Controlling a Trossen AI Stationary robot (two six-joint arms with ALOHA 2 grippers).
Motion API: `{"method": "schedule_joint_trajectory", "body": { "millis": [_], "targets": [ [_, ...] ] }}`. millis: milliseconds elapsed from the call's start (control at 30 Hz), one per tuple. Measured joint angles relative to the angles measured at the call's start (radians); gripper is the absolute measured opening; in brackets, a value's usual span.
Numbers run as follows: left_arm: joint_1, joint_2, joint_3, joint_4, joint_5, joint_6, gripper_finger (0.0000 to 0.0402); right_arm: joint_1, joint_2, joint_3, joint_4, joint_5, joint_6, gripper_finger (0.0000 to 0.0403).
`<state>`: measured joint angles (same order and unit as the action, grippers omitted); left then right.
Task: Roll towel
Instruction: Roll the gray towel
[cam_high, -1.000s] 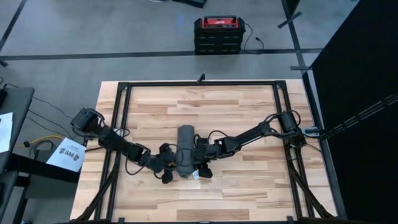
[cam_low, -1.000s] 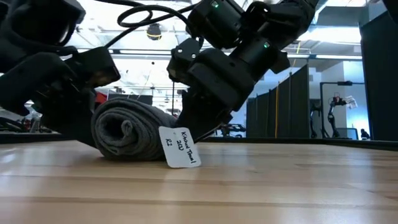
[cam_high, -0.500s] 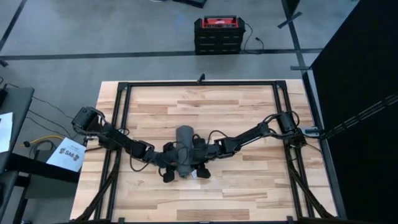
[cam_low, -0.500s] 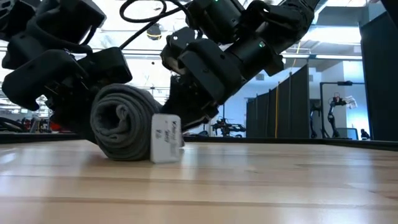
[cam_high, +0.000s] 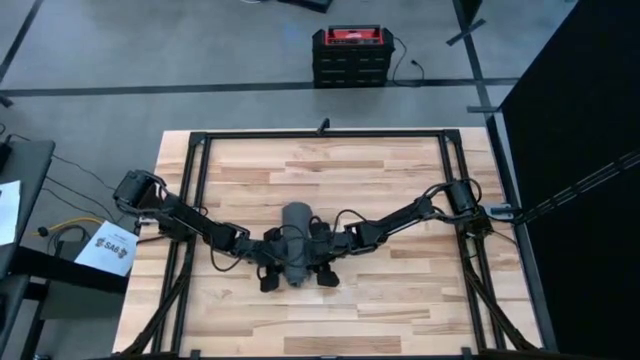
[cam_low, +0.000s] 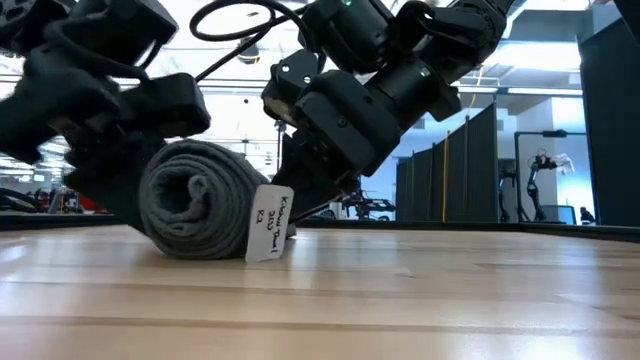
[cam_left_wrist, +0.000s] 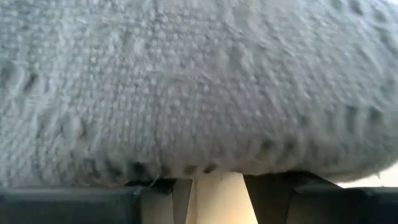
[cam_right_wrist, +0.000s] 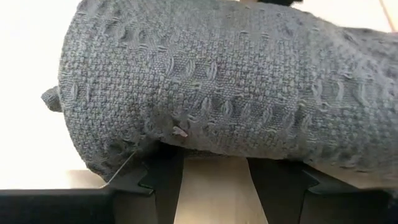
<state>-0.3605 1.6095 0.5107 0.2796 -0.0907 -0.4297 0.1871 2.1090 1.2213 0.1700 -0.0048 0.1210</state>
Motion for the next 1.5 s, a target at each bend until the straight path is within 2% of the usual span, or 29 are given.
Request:
{"method": "schedule_joint_trajectory", "body": {
  "millis": [233,333,433,500,567,700,867,1100,1233,1500],
  "targets": [
    [-0.011,-0.132,0.080,-0.355,0.028,-0.022,0.0118,0.000,0.000,0.000,-0.034,0.000,-0.001,0.0166],
    [-0.011,-0.178,0.118,-0.505,-0.021,-0.029,0.0118,0.000,0.000,0.000,-0.035,0.000,0.000,0.0166],
    [-0.012,-0.239,0.136,-0.563,-0.138,0.010,0.0118,0.000,0.000,0.000,-0.035,0.000,0.000,0.0166],
    [-0.034,-0.277,0.119,-0.466,-0.268,0.078,0.0118,0.000,0.000,0.000,-0.034,0.001,0.000,0.0166],
    [-0.074,-0.298,0.064,-0.266,-0.357,0.170,0.0118,0.000,0.000,0.000,-0.028,0.001,0.000,0.0166],
    [-0.124,-0.265,-0.067,0.111,-0.380,0.232,0.0118,0.001,0.000,0.001,0.001,0.005,0.002,0.0166],
    [-0.142,-0.131,-0.142,0.334,-0.386,0.160,0.0118,0.003,0.006,0.001,0.025,0.005,0.002,0.0166],
    [-0.135,0.084,-0.112,0.580,-0.425,0.208,0.0118,0.003,0.007,0.001,0.059,0.007,0.003,0.0166],
    [-0.124,0.172,-0.099,0.664,-0.424,0.214,0.0118,0.003,0.047,0.000,0.100,0.011,0.022,0.0166],
    [-0.122,0.199,-0.099,0.683,-0.428,0.181,0.0118,0.003,0.043,0.004,0.076,0.015,0.016,0.0166]
  ]
}}
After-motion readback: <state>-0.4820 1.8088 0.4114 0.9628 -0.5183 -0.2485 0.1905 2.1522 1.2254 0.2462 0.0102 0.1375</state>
